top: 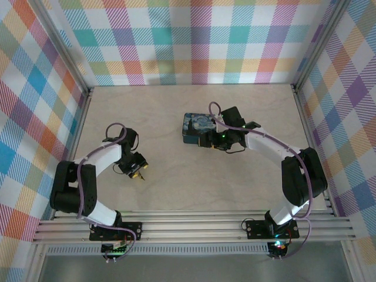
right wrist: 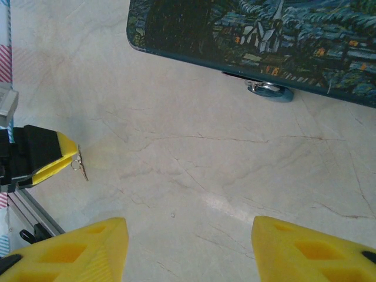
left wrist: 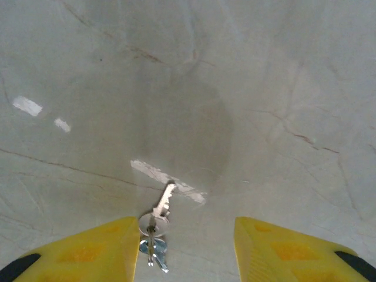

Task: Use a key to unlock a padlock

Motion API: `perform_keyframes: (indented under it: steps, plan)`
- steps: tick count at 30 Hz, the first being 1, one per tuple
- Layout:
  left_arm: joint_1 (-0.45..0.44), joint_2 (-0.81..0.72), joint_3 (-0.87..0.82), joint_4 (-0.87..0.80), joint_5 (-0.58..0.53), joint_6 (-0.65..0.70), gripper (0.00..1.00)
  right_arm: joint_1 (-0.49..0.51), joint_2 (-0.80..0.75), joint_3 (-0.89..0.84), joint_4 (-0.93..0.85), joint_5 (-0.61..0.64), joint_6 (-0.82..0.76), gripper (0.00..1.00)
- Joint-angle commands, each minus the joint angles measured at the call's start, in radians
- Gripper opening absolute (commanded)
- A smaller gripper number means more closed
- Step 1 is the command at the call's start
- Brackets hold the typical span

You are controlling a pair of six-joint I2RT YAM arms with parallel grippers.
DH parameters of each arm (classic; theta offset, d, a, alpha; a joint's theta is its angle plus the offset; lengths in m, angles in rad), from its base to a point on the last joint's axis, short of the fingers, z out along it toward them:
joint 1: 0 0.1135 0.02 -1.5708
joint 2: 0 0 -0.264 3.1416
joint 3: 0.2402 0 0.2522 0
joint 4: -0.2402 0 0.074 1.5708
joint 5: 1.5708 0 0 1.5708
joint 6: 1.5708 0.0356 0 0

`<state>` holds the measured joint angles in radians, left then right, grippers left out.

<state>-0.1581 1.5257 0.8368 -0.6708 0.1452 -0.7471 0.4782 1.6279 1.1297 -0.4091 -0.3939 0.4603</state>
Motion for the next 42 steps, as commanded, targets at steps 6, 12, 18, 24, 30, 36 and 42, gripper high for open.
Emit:
perform_keyframes:
  steps: [6, 12, 18, 24, 30, 36, 42]
  plan:
    - [0.011, -0.001, 0.003, -0.036, -0.033, 0.004, 0.48, 0.002, 0.016, 0.046, -0.016, 0.004, -0.003, 0.59]
    - [0.01, 0.011, -0.042, 0.017, 0.013, 0.01, 0.45, 0.002, 0.03, 0.065, -0.023, -0.005, 0.001, 0.59]
    - [0.011, 0.048, -0.036, 0.021, 0.034, 0.074, 0.26, 0.002, 0.02, 0.055, -0.024, 0.006, 0.001, 0.59]
    - [0.005, 0.039, -0.013, -0.014, 0.041, 0.135, 0.05, 0.0, 0.002, 0.045, -0.031, 0.025, 0.0, 0.6]
    - [-0.001, -0.014, 0.011, -0.027, 0.059, 0.178, 0.0, -0.008, -0.017, 0.048, -0.031, 0.032, 0.009, 0.6]
    - [-0.032, -0.069, 0.049, -0.005, 0.095, 0.225, 0.0, -0.039, -0.043, 0.05, -0.002, -0.025, 0.039, 0.6]
    - [-0.068, -0.076, 0.119, -0.029, 0.055, 0.205, 0.01, -0.043, -0.063, 0.045, 0.013, -0.056, 0.037, 0.6]
